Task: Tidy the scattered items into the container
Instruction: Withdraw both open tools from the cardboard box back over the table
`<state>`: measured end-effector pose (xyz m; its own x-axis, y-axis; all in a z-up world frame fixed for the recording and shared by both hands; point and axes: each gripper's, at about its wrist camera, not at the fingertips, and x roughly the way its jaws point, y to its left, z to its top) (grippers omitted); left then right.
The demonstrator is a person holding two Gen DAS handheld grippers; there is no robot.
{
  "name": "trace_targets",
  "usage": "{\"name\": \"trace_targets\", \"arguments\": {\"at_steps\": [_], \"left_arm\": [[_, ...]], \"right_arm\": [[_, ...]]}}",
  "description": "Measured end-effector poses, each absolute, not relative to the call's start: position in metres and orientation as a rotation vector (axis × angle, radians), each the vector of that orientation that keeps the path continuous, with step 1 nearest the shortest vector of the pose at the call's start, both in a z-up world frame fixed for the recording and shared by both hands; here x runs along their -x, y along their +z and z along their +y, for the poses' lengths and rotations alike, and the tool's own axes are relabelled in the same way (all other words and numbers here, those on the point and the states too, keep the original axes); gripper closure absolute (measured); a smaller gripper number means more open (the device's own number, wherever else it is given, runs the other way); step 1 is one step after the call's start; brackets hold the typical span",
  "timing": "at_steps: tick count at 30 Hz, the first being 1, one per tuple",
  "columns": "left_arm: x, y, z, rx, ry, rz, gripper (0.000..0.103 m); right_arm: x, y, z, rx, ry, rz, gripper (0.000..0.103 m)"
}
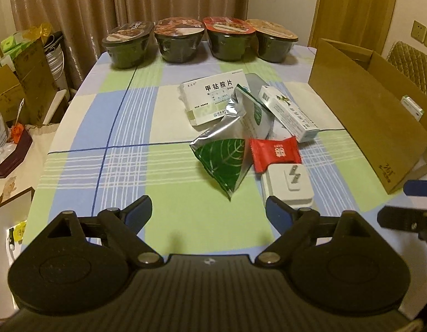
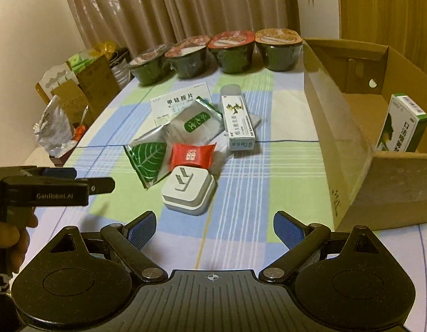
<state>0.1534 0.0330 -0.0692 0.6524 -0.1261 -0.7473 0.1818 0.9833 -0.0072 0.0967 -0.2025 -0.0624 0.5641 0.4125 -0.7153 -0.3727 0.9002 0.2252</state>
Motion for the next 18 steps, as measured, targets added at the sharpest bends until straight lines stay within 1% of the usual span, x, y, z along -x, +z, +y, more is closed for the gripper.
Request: {"name": "trace_targets", "arguments": {"at_steps": [5, 10, 18], "left_arm": [[-0.17, -0.081, 0.03, -0.059, -0.167, 0.848, 0.016], [-0.17, -0.077, 0.03, -0.037, -0.159, 0.871, 0.016], [-0.15, -0.066, 0.035, -0.035, -0.15, 0.818, 0.015]], "right_arm": [[-0.106, -0.072, -0.2, -0.055, 0.444, 0.873, 0.006], [-0.103, -0.064, -0.195, -0.04, 0.454, 0.885, 0.006], [-0.086, -0.06, -0.194, -0.022, 0.46, 0.808, 0.006]]}}
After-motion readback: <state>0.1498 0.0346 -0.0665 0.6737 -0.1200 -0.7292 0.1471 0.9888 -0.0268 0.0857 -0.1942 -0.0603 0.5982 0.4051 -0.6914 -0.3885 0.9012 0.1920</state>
